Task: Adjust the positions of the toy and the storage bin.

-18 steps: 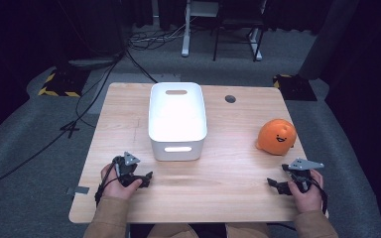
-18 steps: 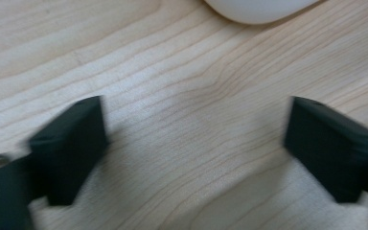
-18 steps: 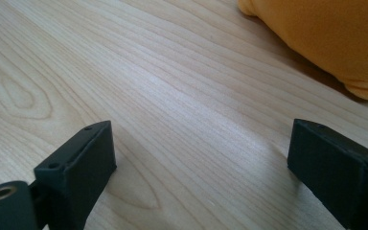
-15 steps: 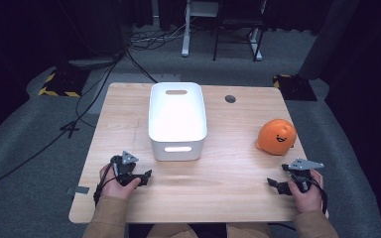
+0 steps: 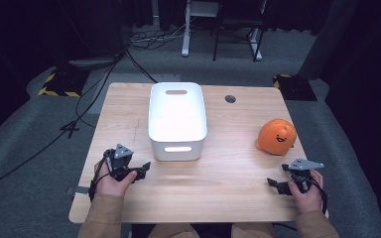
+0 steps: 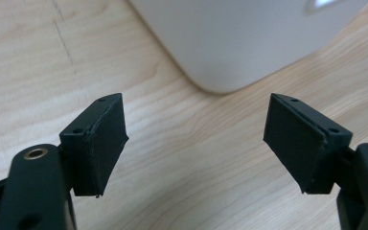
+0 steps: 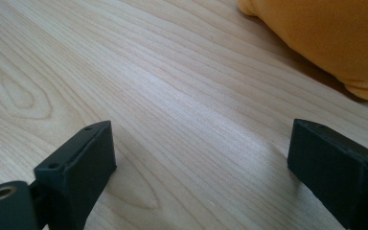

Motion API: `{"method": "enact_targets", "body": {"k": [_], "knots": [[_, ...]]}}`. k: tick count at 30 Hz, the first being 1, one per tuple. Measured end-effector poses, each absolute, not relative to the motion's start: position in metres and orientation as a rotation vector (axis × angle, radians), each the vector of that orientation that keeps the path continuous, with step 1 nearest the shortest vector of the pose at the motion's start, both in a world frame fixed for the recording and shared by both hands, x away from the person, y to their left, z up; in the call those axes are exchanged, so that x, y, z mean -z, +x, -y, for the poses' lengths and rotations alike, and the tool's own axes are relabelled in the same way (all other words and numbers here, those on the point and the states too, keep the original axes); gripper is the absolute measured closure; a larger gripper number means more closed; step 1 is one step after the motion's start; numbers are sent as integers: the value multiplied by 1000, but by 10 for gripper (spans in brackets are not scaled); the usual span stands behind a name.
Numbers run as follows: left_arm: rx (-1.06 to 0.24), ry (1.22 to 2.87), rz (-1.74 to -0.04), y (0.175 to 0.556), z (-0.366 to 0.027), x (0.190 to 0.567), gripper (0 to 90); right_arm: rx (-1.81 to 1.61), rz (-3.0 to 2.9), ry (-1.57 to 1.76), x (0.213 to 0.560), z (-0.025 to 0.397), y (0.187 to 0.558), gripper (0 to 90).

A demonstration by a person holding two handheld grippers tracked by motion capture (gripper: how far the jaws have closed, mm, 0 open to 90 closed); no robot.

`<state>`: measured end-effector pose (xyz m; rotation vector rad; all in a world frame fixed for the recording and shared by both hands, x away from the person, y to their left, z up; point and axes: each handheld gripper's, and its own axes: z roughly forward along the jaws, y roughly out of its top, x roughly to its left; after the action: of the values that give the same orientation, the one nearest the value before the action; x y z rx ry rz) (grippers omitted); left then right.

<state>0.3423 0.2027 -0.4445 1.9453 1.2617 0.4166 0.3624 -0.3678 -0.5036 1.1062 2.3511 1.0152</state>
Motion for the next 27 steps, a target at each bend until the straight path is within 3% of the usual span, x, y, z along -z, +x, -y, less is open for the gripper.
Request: {"method": "enact_targets", "body": {"k": [23, 27], "knots": [[-536, 1745, -1136, 360, -193, 389, 262, -1015, -2350, 1109, 504, 368, 362, 94], [-567, 1729, -1132, 369, -191, 387, 305, -1015, -2349, 1110, 504, 368, 362, 94]]}}
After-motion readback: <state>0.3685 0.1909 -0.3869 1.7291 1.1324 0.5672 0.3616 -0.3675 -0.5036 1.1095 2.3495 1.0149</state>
